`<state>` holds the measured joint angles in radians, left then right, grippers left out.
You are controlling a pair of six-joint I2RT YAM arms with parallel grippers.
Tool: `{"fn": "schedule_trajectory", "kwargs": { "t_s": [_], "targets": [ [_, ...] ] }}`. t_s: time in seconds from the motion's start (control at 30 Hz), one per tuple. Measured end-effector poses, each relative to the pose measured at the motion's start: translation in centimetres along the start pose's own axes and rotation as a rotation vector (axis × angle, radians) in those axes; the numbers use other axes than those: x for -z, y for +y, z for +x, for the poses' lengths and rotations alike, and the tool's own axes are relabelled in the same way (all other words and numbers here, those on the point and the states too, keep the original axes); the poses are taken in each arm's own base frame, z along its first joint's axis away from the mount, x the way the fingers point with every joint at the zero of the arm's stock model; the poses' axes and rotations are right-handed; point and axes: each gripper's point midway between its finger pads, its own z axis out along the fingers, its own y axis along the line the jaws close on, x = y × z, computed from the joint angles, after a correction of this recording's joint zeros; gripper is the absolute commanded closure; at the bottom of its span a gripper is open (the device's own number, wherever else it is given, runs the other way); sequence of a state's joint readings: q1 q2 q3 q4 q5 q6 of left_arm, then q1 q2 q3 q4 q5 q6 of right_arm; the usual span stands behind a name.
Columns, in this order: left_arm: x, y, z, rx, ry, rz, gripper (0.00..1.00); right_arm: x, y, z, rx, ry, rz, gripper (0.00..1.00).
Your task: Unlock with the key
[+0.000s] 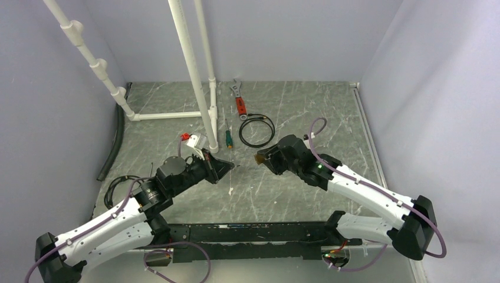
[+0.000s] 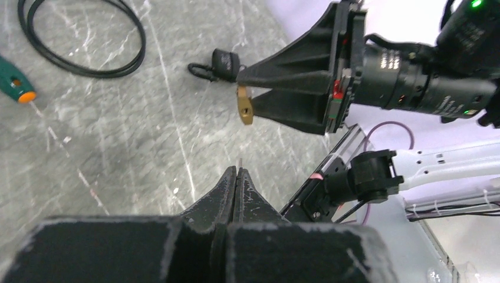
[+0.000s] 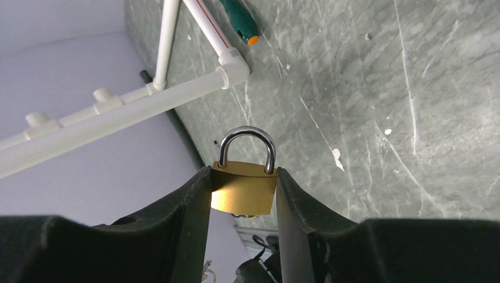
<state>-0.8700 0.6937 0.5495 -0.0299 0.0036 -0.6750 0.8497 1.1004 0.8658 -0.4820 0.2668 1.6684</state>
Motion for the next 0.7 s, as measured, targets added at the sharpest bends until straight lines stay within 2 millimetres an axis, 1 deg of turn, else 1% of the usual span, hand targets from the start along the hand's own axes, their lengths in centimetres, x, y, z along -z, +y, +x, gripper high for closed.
{"fn": "schedule_trajectory", "kwargs": {
  "t_s": [0.1,0.2,0.4,0.53,0.7],
  "targets": [
    [-0.3,-0.8,-0.6,0.006,-0.047,0.05,1.0,0.2,-0.2,0.1,-0.04,0.013,-0.005,1.0],
    [-0.5,-1.2,-0.8,0.018,-0.078,0.089,1.0,0.2,0.1,0.3,-0.07,0.025,-0.01,1.0],
    [-0.4,-1.3,-0.9,0.019,-0.118,0.123,1.0,0.2,1.0,1.4,-0.116,0.08,-0.032,1.0],
    [-0.4,-1.5,-1.2,0.021,-0.149,0.142,1.0,0.0,1.2,2.0,-0.127,0.112,-0.032,1.0],
    [-0.5,-1.2,-0.9,0.035,-0.167,0.15,1.0,0.2,1.9,2.4,-0.137,0.134,-0.055,1.0]
  ]
}}
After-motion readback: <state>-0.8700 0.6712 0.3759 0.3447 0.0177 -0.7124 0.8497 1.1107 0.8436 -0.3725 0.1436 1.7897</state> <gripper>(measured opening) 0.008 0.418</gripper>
